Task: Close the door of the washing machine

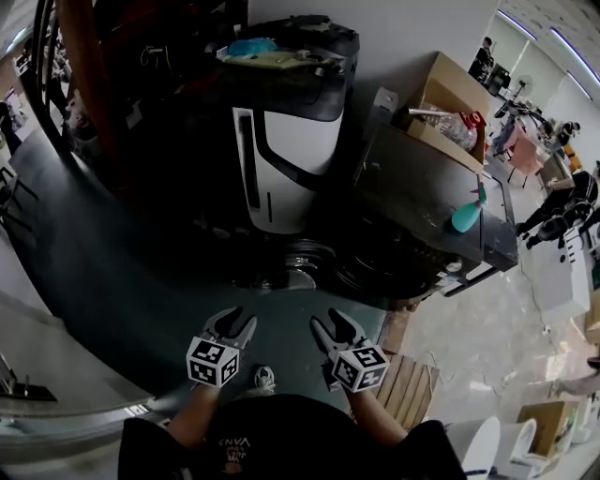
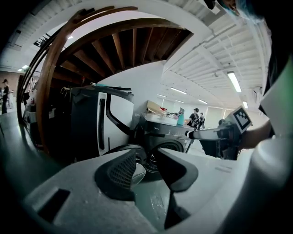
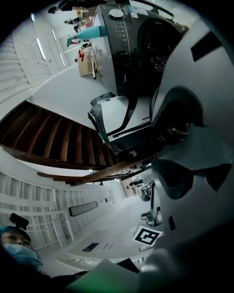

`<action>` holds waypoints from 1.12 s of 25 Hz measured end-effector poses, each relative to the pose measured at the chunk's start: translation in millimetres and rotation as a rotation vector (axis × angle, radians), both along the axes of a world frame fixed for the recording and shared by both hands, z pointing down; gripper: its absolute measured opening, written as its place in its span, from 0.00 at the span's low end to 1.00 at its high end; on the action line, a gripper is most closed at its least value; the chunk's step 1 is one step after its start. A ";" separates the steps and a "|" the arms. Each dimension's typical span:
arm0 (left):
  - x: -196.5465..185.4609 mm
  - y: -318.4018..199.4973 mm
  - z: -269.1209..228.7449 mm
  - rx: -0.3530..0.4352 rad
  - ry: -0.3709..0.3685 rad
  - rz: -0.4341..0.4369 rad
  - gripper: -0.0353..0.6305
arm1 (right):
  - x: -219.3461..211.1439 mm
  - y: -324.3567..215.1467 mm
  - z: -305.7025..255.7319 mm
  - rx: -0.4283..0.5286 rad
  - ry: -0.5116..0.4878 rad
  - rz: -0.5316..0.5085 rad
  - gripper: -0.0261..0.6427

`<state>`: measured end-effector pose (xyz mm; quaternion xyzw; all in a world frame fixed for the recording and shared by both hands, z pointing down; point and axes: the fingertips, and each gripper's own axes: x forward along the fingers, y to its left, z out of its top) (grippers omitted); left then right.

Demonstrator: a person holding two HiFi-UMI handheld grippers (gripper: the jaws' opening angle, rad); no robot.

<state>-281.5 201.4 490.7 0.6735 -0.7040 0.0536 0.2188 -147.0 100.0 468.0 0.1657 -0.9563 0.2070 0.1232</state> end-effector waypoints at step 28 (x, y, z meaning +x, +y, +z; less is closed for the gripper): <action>-126.5 -130.8 98.3 -0.167 -0.063 0.112 0.52 | -74.1 -107.2 57.2 -0.101 0.110 0.032 0.33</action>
